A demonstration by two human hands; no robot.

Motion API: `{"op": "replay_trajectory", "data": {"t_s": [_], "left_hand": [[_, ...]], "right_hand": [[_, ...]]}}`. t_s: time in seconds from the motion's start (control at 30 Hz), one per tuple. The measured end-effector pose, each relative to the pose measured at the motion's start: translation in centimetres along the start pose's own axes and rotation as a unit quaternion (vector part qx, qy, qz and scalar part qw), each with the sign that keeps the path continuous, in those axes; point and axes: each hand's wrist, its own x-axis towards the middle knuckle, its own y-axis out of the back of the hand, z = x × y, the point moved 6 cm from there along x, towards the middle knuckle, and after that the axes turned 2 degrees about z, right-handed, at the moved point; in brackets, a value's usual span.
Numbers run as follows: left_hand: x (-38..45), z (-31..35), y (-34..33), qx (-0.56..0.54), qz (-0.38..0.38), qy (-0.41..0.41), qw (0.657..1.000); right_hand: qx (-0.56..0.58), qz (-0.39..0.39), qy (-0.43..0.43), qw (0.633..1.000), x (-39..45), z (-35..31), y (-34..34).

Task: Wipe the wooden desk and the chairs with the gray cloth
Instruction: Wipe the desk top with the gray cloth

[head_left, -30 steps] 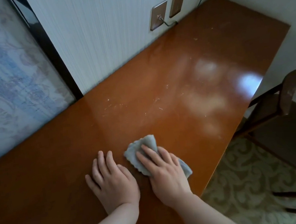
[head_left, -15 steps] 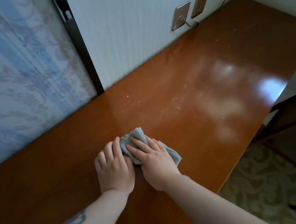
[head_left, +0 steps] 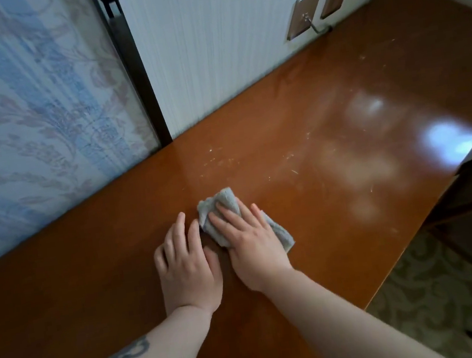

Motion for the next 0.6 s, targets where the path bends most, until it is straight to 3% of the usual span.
{"op": "replay_trajectory", "data": {"t_s": [0.07, 0.2, 0.27, 0.37, 0.43, 0.5, 0.6], "left_hand": [[0.0, -0.1, 0.0, 0.000, -0.011, 0.012, 1.000], [-0.1, 0.1, 0.0, 0.003, -0.024, 0.008, 1.000], [0.1, 0.1, -0.1, 0.003, -0.028, 0.005, 1.000], [0.1, 0.0, -0.1, 0.002, -0.024, 0.007, 1.000], [0.0, 0.0, -0.2, 0.006, -0.025, 0.009, 1.000], [0.0, -0.1, -0.1, 0.010, -0.025, 0.011, 1.000], [0.1, -0.1, 0.0, 0.005, -0.027, 0.013, 1.000]], "right_hand": [[-0.017, 0.034, -0.089, 0.995, 1.0, 3.9, 1.0], [-0.049, 0.148, -0.293, 0.943, -3.1, 8.5, 2.6], [-0.056, 0.139, -0.284, 0.947, -3.7, 6.5, 1.7], [-0.024, 0.059, -0.104, 0.993, -1.0, 2.4, 0.5], [-0.026, 0.009, -0.031, 0.999, 0.9, 2.4, 0.9], [-0.043, 0.016, -0.071, 0.996, 1.3, 5.6, 1.9], [-0.040, 0.106, -0.242, 0.964, -3.0, 12.2, 3.8]]}}
